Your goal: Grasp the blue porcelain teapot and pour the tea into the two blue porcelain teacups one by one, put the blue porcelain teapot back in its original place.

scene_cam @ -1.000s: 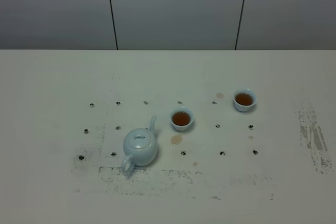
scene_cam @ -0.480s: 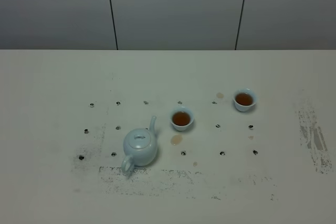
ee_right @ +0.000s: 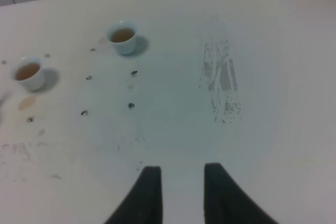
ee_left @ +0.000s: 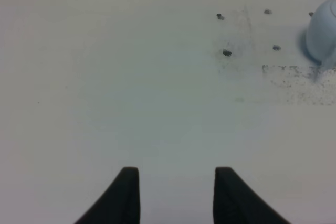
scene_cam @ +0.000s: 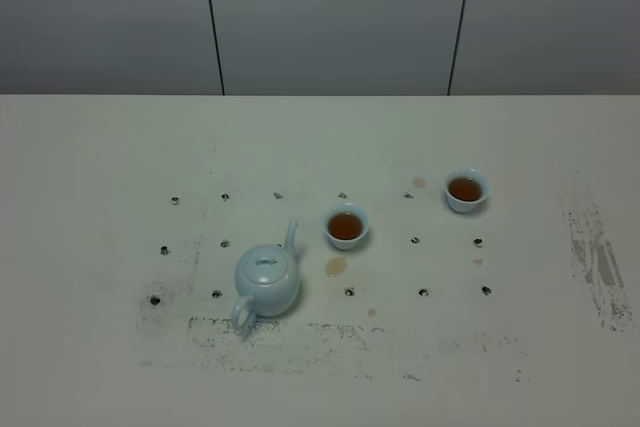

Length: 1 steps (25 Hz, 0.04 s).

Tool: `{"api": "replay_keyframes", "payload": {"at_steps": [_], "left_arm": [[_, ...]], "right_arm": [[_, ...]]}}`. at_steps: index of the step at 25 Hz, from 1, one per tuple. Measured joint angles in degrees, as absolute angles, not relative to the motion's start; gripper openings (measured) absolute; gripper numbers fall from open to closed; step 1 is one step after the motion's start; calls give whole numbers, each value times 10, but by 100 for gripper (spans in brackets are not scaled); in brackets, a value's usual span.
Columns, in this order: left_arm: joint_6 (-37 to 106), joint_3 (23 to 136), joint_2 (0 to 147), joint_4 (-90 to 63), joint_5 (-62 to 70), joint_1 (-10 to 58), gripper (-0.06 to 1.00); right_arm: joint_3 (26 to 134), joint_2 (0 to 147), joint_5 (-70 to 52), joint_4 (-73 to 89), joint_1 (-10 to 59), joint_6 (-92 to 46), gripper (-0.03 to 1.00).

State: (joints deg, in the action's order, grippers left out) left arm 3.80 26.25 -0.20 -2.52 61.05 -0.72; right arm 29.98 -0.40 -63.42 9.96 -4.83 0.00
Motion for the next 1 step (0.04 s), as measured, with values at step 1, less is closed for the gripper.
{"api": "replay_keyframes", "payload": {"at_steps": [1], "left_arm": [[38, 263, -2, -25, 610, -7, 40]], "right_arm": [[300, -4, -634, 100, -48, 0, 22]]}}
